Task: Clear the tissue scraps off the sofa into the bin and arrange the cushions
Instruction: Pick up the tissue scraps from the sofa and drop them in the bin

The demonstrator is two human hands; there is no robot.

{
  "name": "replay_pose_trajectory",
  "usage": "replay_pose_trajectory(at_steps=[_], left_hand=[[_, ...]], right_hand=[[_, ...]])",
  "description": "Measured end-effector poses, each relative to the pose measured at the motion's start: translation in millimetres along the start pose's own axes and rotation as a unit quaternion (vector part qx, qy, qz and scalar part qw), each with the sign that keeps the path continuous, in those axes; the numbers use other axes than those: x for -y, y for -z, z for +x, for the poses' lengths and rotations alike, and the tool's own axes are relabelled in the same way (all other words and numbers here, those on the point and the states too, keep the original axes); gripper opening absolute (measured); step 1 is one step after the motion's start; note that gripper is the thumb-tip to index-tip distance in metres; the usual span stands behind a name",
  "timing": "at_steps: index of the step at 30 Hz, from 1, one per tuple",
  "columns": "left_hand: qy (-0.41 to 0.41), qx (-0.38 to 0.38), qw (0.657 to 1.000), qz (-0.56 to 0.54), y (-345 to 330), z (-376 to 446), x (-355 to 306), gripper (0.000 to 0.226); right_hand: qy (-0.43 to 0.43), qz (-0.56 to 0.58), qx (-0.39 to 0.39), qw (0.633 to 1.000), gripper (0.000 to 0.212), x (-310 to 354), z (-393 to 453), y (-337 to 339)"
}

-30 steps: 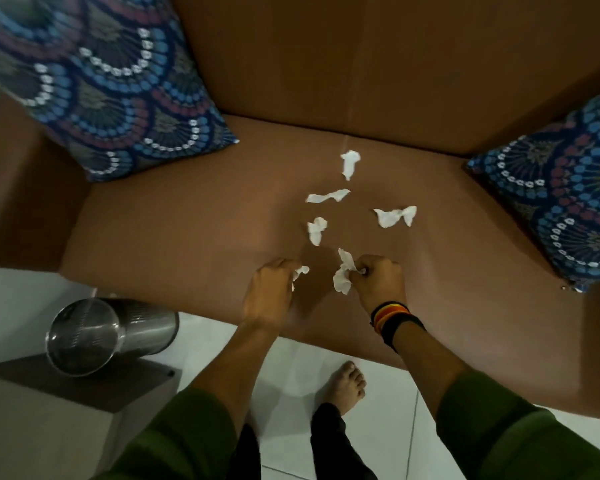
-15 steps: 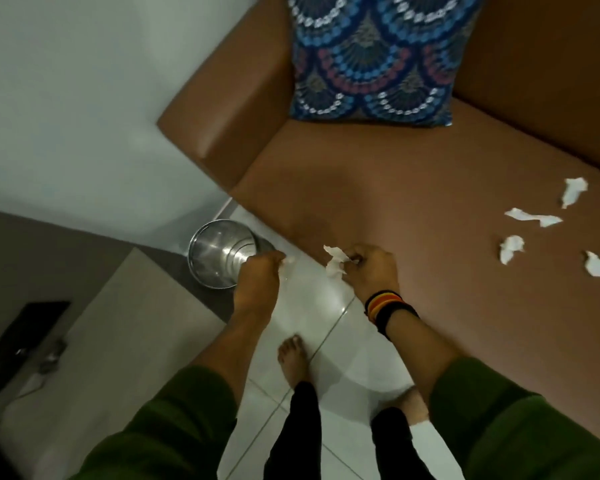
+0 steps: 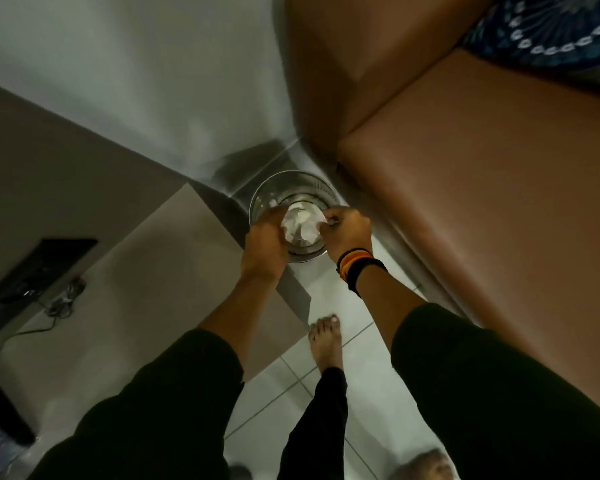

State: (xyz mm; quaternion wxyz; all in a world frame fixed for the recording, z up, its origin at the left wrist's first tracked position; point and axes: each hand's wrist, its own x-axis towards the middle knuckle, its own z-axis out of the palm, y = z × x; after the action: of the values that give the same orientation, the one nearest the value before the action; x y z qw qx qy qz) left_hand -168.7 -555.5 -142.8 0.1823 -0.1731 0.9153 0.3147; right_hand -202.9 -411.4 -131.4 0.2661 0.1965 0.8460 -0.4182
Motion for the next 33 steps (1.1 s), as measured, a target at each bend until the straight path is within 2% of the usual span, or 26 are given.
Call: replay_pose_trajectory(at_steps=[3, 6, 10, 13, 16, 21, 27, 33], left_hand=[[-0.041, 0.032, 0.997, 0.063, -6.6, 10.3, 14.6, 0.053], [-0.067, 0.049, 0.991, 0.103, -8.3, 5.3, 19.7, 0.058], [-0.133, 0.045, 0.976, 0.166, -3.0, -11.8, 6.8, 0.069], [-0.184, 0.024, 0.960, 0.208, 4.2, -26.4, -24.8, 0.081], [-0.251, 0.004, 0.940, 0.231, 6.8, -45.4, -73.1, 0.079], [-0.361, 0.026, 0.901, 0.240, -23.4, -85.2, -179.6, 0.068], [-0.452, 0.070, 0.859, 0.230, -122.4, -142.0, -309.0, 0.065], [-0.494, 0.131, 0.821, 0.256, -240.0, -191.9, -389.6, 0.065]], right_hand=[[0.037, -0.066, 0.053, 0.996, 0.048, -3.3, 12.2, -17.9], [0.090, -0.149, 0.063, 0.983, 0.053, -7.9, 5.0, -17.5], [0.190, -0.258, 0.027, 0.947, 0.069, -16.5, -23.5, 2.9], [0.224, -0.337, -0.066, 0.912, 0.081, -25.5, -42.8, 33.6], [0.186, -0.354, -0.119, 0.909, 0.085, -34.9, -67.9, 87.6], [0.080, -0.335, -0.184, 0.921, 0.089, -81.6, -110.9, 204.9], [-0.010, -0.296, -0.249, 0.922, 0.084, -187.7, -142.2, 333.5], [-0.080, -0.221, -0.271, 0.933, 0.077, -310.6, -164.9, 428.7]])
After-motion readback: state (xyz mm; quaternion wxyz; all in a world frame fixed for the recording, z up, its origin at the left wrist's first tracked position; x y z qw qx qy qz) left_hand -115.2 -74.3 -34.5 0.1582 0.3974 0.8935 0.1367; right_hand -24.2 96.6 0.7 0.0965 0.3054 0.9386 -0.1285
